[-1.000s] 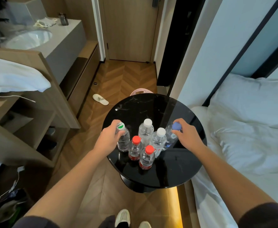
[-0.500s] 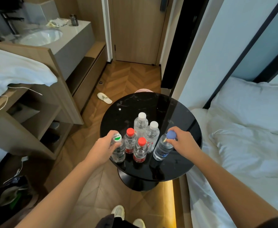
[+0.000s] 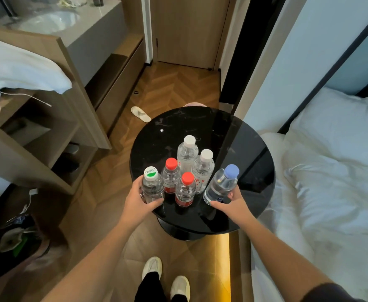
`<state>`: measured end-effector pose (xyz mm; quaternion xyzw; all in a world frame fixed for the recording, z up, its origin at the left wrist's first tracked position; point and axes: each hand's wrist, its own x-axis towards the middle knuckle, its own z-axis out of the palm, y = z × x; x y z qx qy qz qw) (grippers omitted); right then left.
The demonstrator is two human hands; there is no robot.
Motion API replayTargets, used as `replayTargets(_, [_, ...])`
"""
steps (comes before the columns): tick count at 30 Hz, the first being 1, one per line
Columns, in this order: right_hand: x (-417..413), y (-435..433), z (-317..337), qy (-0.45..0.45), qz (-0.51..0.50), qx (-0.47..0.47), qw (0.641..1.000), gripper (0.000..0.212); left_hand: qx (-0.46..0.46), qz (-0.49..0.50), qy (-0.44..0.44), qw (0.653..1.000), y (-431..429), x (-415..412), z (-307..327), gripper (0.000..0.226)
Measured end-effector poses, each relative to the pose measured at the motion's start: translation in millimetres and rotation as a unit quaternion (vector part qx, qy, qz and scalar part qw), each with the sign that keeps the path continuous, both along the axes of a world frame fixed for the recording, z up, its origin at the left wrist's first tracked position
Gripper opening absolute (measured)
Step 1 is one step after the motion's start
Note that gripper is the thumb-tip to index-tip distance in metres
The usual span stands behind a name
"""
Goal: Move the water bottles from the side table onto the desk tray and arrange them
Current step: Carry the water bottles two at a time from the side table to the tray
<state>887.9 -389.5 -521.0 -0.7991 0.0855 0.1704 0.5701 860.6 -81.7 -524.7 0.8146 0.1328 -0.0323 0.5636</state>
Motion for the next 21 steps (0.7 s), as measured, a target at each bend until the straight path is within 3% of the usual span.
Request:
replayTargets(14, [9, 17, -46, 0.007, -0.126, -0.012, 0.992, 0.06, 0.031, 0.071, 0.039, 0.996, -20, 6, -38, 0.074])
replayTargets(21, [-22, 21, -25, -0.004, -0.118, -0.035, 0.992, 0.065, 0.019, 0.081, 0.029, 0.996, -31, -30, -10, 0.061])
